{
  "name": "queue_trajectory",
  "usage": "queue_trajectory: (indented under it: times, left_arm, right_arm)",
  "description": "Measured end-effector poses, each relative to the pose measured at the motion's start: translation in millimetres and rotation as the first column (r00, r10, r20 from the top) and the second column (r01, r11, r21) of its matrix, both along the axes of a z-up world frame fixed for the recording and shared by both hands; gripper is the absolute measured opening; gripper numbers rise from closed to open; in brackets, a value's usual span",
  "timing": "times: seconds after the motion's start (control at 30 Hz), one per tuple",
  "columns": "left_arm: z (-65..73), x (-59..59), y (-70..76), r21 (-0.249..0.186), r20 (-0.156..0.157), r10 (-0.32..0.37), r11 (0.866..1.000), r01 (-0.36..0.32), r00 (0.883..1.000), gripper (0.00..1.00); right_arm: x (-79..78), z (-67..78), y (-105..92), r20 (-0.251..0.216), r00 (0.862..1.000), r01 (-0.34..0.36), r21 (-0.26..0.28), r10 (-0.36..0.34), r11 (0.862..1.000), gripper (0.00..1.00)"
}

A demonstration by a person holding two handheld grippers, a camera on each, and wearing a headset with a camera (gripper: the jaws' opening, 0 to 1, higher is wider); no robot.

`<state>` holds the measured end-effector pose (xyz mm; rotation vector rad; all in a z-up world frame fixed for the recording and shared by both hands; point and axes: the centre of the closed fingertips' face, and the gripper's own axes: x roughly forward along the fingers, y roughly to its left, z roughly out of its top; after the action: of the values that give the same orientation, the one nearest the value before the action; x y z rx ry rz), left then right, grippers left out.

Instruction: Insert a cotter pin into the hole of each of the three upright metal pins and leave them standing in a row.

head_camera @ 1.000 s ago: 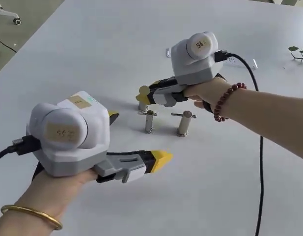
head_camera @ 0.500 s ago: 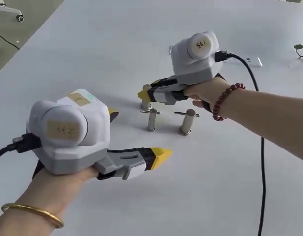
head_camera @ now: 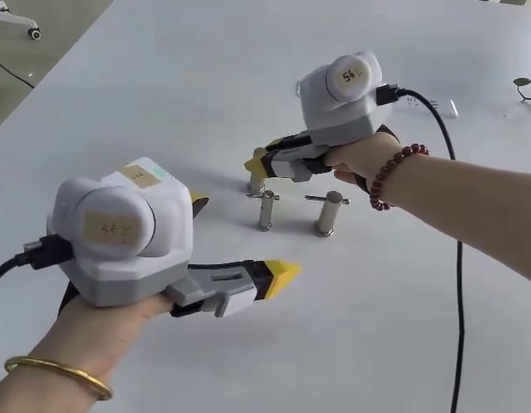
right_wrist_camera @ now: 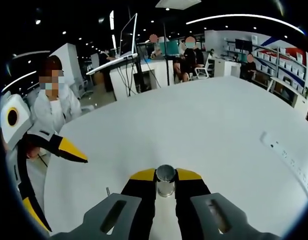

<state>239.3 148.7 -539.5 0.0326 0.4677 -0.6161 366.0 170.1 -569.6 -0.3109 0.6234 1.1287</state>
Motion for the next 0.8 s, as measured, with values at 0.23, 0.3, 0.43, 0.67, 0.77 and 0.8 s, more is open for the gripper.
queue_trajectory:
  times: [0.23,0.3,0.43,0.67,0.77,0.8]
  left_arm:
    - [-1.0,-1.8,-0.4,0.007,-0.001,-0.001,1.000,0.001,1.000,0.81]
    - [-1.6,-1.7,-0.2,0.010,-0.003,0.000,1.000,0.000,1.000,0.81]
    - [-1.6,-2.0,-1.8,0.011,-0.004,0.001,1.000,-0.001,1.000,0.81]
    - [0.2,-4.3,-5.8,0.017,-0.001,-0.009,1.000,0.009,1.000,0.81]
    - [2.2,-3.7,-5.4,0.017,0.002,-0.005,1.000,0.005,1.000,0.81]
    - [3.0,-3.2,-5.0,0.017,0.005,-0.004,1.000,0.004,1.000,0.81]
  right_arm:
    - [4.5,-0.8,-15.2,-0.001,1.000,0.027,-0.016,-0.027,1.000,0.08]
    - [4.9,-0.6,-20.6,-0.003,0.999,0.032,-0.019,-0.033,0.999,0.08]
    - [7.4,-1.7,-31.4,0.002,0.999,0.047,-0.034,-0.047,0.998,0.08]
    - [12.0,1.7,-57.0,0.012,0.997,0.077,-0.058,-0.077,0.995,0.08]
    - [10.7,4.0,-67.8,0.016,0.995,0.095,-0.062,-0.094,0.994,0.08]
    - [10.4,4.4,-72.6,0.015,0.995,0.101,-0.065,-0.100,0.993,0.08]
